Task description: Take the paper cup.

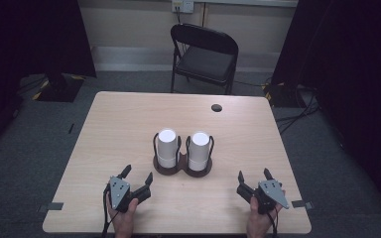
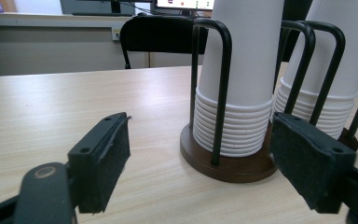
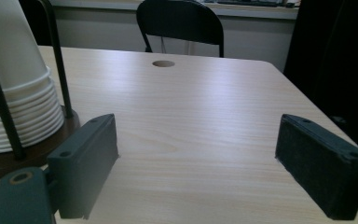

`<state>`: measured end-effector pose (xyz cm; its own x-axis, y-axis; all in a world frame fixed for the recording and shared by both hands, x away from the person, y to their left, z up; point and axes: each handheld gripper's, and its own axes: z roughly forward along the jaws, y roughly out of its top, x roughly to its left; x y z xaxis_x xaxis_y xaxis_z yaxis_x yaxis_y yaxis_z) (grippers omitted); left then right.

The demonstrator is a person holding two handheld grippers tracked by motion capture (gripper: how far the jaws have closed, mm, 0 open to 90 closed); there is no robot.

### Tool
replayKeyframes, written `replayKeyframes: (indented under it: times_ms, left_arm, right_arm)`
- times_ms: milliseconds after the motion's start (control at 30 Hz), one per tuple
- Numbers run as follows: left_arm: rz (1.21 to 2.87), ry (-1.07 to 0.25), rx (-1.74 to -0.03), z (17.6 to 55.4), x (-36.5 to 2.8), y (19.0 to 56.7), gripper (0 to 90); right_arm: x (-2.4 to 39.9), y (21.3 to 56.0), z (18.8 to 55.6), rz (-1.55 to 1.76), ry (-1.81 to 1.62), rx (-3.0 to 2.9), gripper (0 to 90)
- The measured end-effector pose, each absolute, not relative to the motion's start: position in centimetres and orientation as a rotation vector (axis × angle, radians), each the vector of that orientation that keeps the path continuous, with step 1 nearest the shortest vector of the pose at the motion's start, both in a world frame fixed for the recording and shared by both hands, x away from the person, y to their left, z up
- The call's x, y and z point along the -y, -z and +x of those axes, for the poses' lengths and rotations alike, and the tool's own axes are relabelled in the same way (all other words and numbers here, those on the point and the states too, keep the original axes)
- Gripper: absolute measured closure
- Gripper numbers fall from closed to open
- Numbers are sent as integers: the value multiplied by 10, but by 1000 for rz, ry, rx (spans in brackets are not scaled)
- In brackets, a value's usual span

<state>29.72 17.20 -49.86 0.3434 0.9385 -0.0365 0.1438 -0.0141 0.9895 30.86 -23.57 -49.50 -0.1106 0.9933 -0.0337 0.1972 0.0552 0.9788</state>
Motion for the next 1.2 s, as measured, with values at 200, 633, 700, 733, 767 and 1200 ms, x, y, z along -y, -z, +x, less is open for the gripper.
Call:
replayKeyframes:
  times_ms: [200,633,700,733,767,1200]
  left_arm:
    - [1459,-866,-1047,297,-172,498,235]
    - [1439,-855,-1068,298,-175,498,217]
    - [1457,-856,-1057,299,-174,498,215]
    - [1456,-857,-1055,299,-174,498,208]
    - [1459,-857,-1053,299,-174,498,200]
    - [1450,-862,-1050,297,-174,499,201]
  right_arm:
    - [237,495,310,1302,-1175,-1472,123]
    - [236,494,313,1329,-1219,-1509,128]
    - [234,493,313,1330,-1233,-1514,147]
    - [232,491,312,1319,-1246,-1531,196]
    - [230,489,311,1307,-1258,-1540,226]
    - [211,474,315,1260,-1376,-1607,229]
